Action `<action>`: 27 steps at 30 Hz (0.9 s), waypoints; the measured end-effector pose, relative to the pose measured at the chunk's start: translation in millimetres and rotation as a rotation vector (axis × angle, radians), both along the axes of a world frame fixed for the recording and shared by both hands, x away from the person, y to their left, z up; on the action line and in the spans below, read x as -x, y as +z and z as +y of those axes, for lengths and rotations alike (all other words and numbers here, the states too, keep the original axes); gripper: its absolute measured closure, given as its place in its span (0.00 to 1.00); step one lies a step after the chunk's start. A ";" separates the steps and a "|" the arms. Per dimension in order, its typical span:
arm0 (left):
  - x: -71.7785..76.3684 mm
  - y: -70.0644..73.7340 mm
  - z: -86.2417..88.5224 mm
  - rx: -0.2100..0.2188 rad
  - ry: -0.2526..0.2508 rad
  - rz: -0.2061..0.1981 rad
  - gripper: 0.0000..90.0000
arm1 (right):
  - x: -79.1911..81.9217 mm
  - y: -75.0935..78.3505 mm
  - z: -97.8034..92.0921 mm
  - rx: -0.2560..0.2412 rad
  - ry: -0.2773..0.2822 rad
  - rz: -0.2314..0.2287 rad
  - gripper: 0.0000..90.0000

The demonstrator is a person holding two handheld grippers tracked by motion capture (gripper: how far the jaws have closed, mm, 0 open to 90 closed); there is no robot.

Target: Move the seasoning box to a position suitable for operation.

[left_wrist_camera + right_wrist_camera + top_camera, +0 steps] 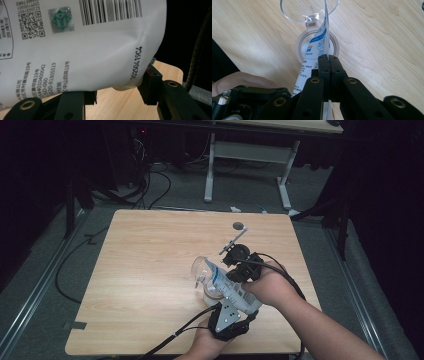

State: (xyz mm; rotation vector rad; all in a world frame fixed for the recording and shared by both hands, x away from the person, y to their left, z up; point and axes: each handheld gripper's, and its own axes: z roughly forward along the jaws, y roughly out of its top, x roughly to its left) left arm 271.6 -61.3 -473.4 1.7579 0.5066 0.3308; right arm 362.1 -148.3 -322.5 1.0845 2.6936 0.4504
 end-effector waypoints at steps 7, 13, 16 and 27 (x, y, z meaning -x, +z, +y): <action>0.0 0.6 -0.1 -0.001 -0.001 0.000 0.63 | -0.2 -0.4 0.2 0.000 0.002 0.001 1.00; 0.1 1.2 -0.1 -0.002 -0.002 -0.001 0.63 | -0.1 -0.3 0.3 0.000 0.002 -0.001 1.00; -0.1 1.6 -0.1 -0.003 -0.003 -0.002 0.63 | -0.1 -0.2 0.4 0.002 0.002 -0.003 1.00; -0.1 2.5 -0.5 0.002 -0.003 -0.003 0.63 | -0.2 0.8 0.2 -0.002 -0.001 0.000 1.00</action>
